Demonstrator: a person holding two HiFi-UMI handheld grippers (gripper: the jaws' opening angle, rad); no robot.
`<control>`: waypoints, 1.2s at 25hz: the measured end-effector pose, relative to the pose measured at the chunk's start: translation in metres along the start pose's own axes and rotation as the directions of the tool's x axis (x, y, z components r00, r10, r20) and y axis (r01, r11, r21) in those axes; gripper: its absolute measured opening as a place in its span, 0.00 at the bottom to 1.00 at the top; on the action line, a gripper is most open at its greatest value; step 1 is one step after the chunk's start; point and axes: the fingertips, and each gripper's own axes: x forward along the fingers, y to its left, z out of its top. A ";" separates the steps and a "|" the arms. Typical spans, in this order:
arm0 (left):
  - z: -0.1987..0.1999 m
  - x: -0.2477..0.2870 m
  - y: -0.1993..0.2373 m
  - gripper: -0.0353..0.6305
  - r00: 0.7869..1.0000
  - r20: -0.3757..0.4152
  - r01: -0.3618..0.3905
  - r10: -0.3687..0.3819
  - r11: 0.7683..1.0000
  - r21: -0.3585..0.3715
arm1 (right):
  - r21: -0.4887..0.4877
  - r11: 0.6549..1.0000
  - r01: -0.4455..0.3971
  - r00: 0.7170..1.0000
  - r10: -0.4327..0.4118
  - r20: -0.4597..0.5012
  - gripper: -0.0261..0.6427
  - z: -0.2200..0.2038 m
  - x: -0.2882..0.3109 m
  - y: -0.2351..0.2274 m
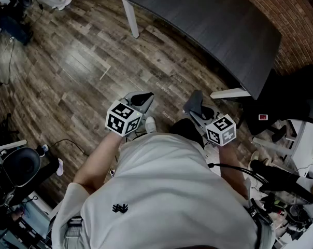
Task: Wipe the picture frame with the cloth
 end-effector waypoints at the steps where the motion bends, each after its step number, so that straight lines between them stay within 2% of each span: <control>1: 0.004 0.000 0.014 0.07 1.000 0.006 -0.017 0.017 1.000 -0.002 | -0.015 1.000 -0.014 1.000 0.014 0.002 0.25 0.011 0.009 -0.002; 5: 0.022 0.011 0.070 0.07 0.997 0.023 -0.070 0.070 0.997 -0.026 | -0.055 0.996 -0.064 0.998 0.064 0.000 0.25 0.054 0.046 -0.022; 9: 0.048 0.036 0.120 0.07 0.994 0.020 -0.107 0.107 0.994 -0.039 | -0.073 0.991 -0.110 0.994 0.110 -0.005 0.25 0.093 0.088 -0.064; 14: 0.112 0.068 0.177 0.07 0.988 -0.004 -0.154 0.154 0.987 -0.052 | -0.097 0.980 -0.175 0.984 0.177 0.016 0.25 0.171 0.136 -0.131; 18: 0.164 0.095 0.222 0.07 0.984 -0.033 -0.174 0.173 0.984 -0.026 | -0.104 0.972 -0.212 0.974 0.219 0.055 0.26 0.231 0.160 -0.176; 21: 0.204 0.126 0.255 0.07 0.982 -0.021 -0.189 0.189 0.982 -0.022 | -0.098 0.971 -0.216 0.973 0.223 0.062 0.26 0.259 0.176 -0.220; 24: 0.229 0.157 0.277 0.08 0.985 -0.025 -0.173 0.172 0.985 -0.022 | -0.059 0.974 -0.218 0.974 0.221 0.045 0.26 0.272 0.188 -0.255; 27: 0.255 0.173 0.316 0.08 0.985 -0.020 -0.171 0.171 0.985 0.012 | -0.059 0.978 -0.201 0.977 0.204 0.059 0.26 0.299 0.206 -0.275; 30: 0.276 0.184 0.358 0.08 0.987 -0.007 -0.163 0.163 0.987 0.004 | -0.057 0.983 -0.172 0.984 0.175 0.034 0.26 0.314 0.229 -0.286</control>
